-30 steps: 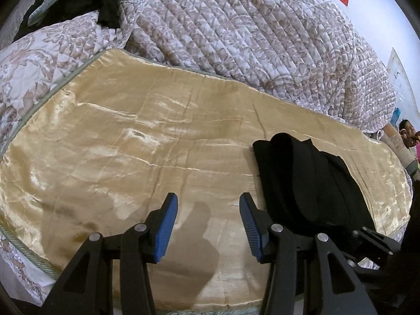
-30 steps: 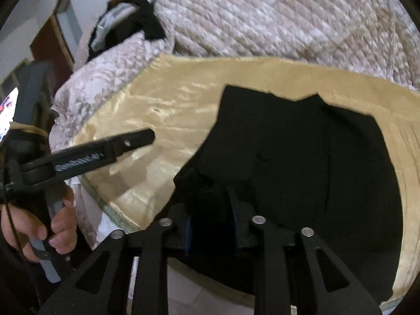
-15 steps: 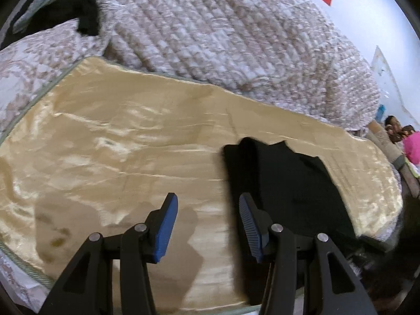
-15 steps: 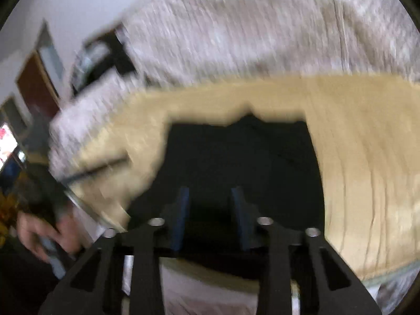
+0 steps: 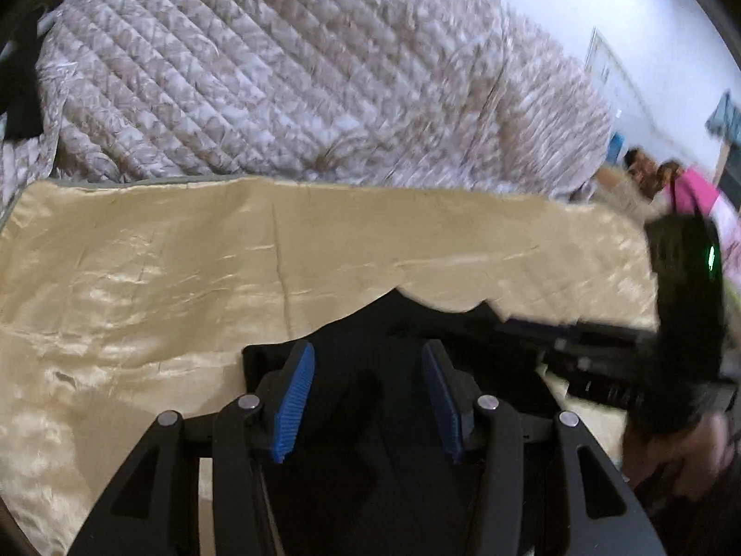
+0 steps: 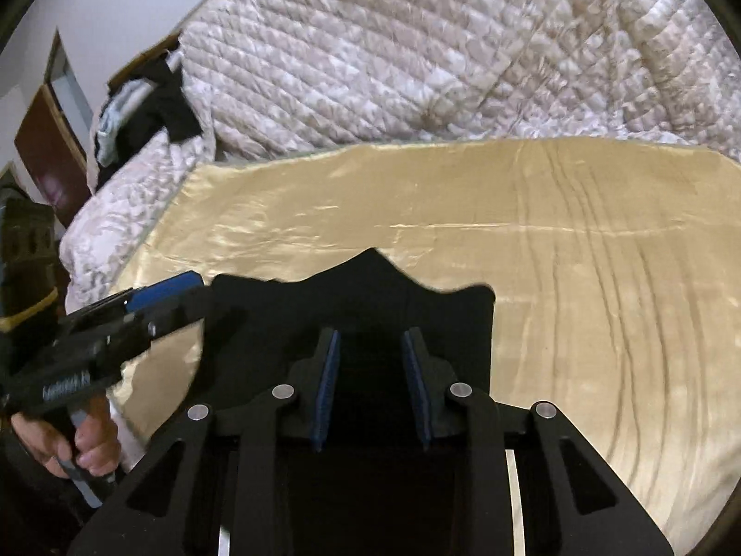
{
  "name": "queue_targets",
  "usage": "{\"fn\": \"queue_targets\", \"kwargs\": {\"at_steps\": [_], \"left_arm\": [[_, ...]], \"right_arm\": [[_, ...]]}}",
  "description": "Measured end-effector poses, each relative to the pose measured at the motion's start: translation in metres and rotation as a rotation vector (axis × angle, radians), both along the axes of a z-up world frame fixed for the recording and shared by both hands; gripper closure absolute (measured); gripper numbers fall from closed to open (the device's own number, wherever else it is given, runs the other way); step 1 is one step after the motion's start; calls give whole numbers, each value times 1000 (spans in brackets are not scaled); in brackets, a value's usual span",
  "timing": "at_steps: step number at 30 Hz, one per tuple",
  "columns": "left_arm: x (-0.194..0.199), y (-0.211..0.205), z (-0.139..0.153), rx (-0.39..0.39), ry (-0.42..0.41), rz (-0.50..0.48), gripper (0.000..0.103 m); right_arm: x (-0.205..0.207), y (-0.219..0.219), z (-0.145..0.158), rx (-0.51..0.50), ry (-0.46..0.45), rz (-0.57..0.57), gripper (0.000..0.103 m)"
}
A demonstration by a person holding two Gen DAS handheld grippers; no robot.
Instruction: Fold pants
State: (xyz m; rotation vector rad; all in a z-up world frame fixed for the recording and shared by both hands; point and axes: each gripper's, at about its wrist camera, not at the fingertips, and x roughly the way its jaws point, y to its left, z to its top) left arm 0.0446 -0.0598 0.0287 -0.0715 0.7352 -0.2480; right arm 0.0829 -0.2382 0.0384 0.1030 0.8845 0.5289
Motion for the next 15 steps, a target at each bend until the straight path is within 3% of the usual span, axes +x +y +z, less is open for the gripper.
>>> {"fn": "queue_targets", "kwargs": {"at_steps": [4,5,6,15], "left_arm": [[7,4,-30,49,58,29,56],[5,5,-31,44,46,27,56],[4,5,-31,44,42,27,56],[5,8,-29,27,31,37,53]], "right_arm": [[31,-6,-29,-65,58,-47,74],[38,-13,-39,-53,88,-66,84],[40,-18,-42,-30,94,-78,88],[39,-32,-38,41,74,-123,89]]}}
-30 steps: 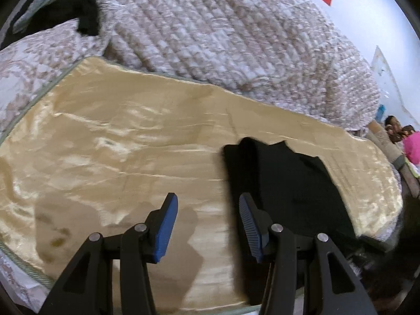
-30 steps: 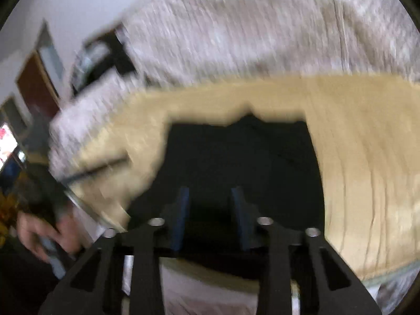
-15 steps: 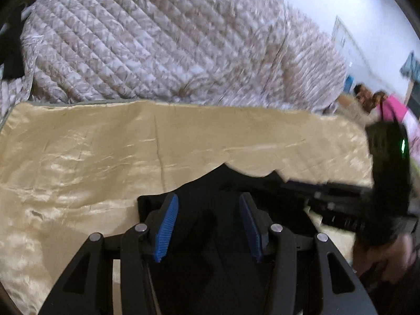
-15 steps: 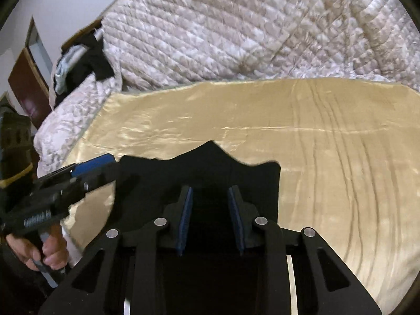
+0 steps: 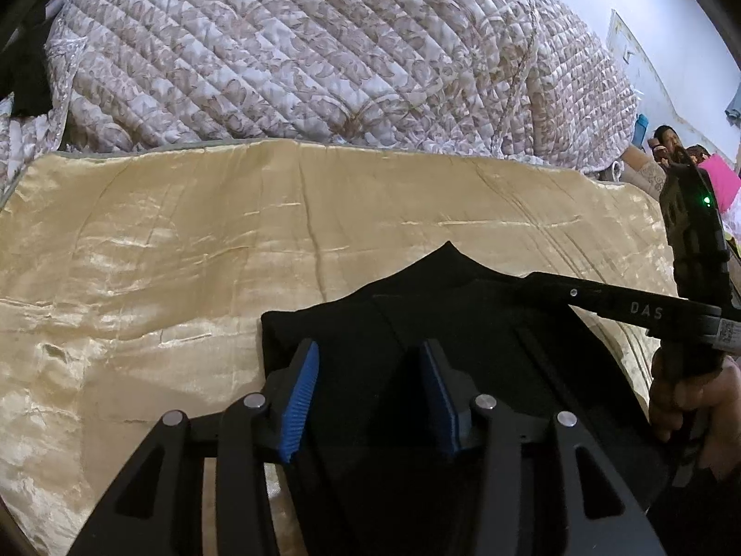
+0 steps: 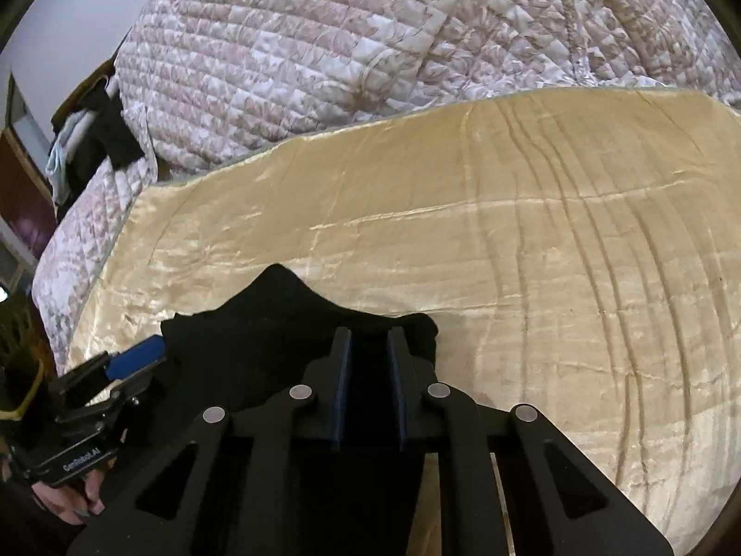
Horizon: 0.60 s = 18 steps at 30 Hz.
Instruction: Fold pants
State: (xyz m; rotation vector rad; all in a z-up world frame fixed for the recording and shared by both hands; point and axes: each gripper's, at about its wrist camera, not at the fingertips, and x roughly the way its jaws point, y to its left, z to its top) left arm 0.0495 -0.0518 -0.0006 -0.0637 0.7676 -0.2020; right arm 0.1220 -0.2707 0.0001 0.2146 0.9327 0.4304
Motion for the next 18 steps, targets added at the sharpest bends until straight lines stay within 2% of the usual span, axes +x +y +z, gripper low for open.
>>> {"fn": "queue_targets", "kwargs": {"at_steps": [5,11,15,17,18], "left_arm": [[-7,-1,4,26,-20,3,52],[-27,2,17,37,-31,3,53],[-55,-1,25,16,-58,-42,53],[-70,-4,20,16,-54,-64,53],[-75,-5,15,26,-40,-69,53]], "right_arm": [[-12,0,12,-53,-48,-27,85],[-45,-5,29,-61,-109,0,84],[-82,4,37,-86,-159,64,84],[-97,8,35,-88,-160,107,84],[-106,12,30,-104,-149,139,80]]}}
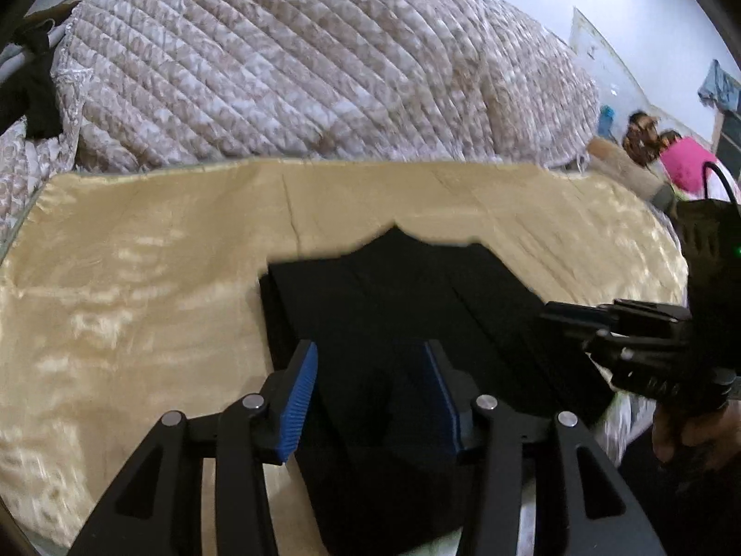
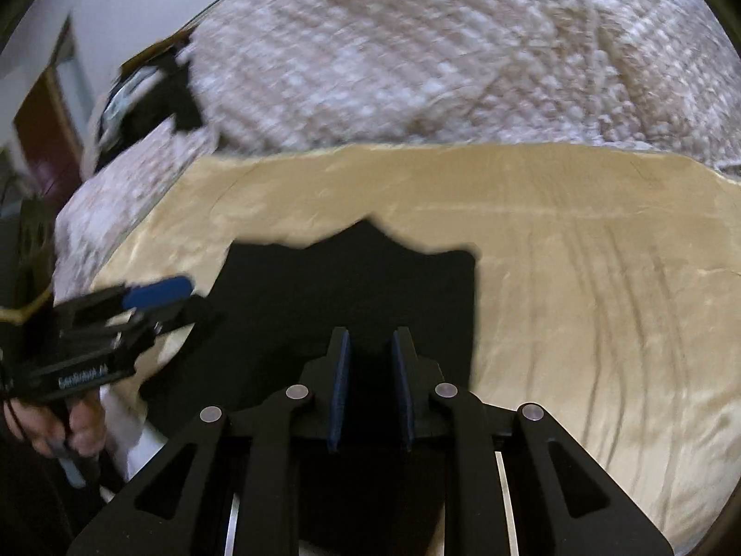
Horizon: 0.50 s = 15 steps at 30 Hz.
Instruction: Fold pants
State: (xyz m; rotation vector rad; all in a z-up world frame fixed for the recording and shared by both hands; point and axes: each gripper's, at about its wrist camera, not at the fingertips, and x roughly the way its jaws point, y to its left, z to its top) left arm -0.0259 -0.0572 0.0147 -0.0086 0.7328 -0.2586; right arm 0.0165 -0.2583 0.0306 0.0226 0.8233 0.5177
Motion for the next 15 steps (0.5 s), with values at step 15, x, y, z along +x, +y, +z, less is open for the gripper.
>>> {"fn": "queue_targets", "kwargs": {"at_steps": [15], "left_arm": [[4,49,-10,-123,76,116,53]], "right_arm": [[20,-54,-16,179,175,-148,56]]}}
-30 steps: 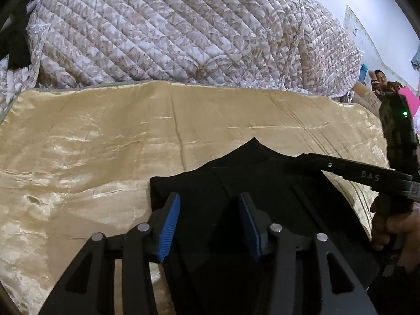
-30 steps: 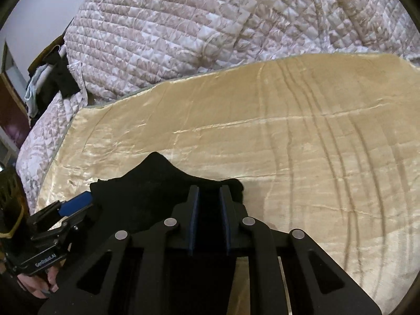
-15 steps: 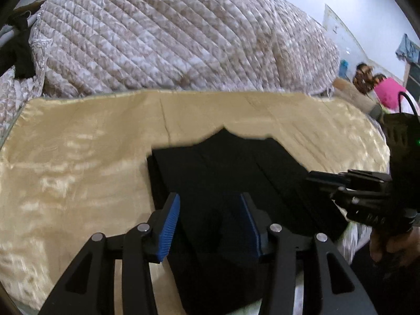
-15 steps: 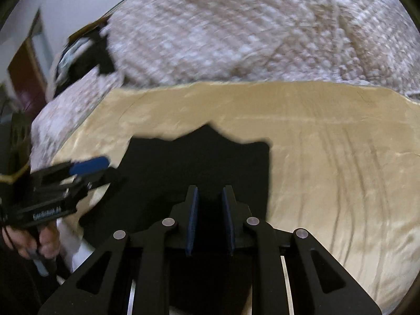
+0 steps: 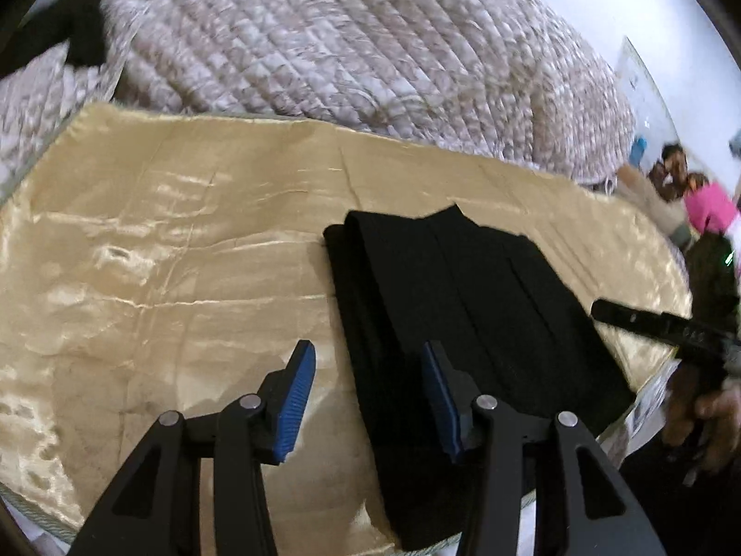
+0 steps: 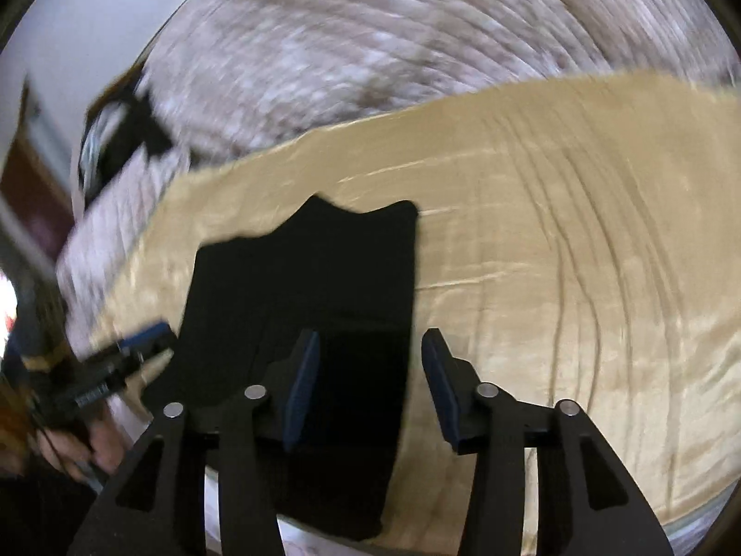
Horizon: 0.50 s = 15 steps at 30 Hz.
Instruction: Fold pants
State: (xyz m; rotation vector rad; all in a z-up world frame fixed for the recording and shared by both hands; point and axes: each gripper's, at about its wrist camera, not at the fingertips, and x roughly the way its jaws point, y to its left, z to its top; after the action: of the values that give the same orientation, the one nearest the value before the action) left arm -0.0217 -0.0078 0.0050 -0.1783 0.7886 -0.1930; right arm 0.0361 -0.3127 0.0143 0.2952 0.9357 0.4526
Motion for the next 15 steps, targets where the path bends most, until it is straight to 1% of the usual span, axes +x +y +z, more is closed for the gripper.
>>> {"fn": "queue_targets", "kwargs": {"at_steps": [1,4,7,9,11,13,15], "left_arm": [[2,1,-1,-21,4,-4,53],[9,0,-6,-82,33,-22,53],[16,-3,-11,-121,56,-40,53],[22,-2,-16,-142,69,-34,50],[26,1,-20,-185,82,-25,48],[27,5,-23,-223,93,-19,48],[22,5,-25,-238,97,-24,48]], "right_arm": [[5,-6,-5,49,33,-15,56],[9,-8,-15,120,87,-17,56],[12,-4,-17,144,94,-8,56],[16,-2,-19,163,101,0,56],[20,0,-21,172,107,1,56],[21,1,-22,176,107,-1,56],[21,2,-22,191,113,-2,56]]}}
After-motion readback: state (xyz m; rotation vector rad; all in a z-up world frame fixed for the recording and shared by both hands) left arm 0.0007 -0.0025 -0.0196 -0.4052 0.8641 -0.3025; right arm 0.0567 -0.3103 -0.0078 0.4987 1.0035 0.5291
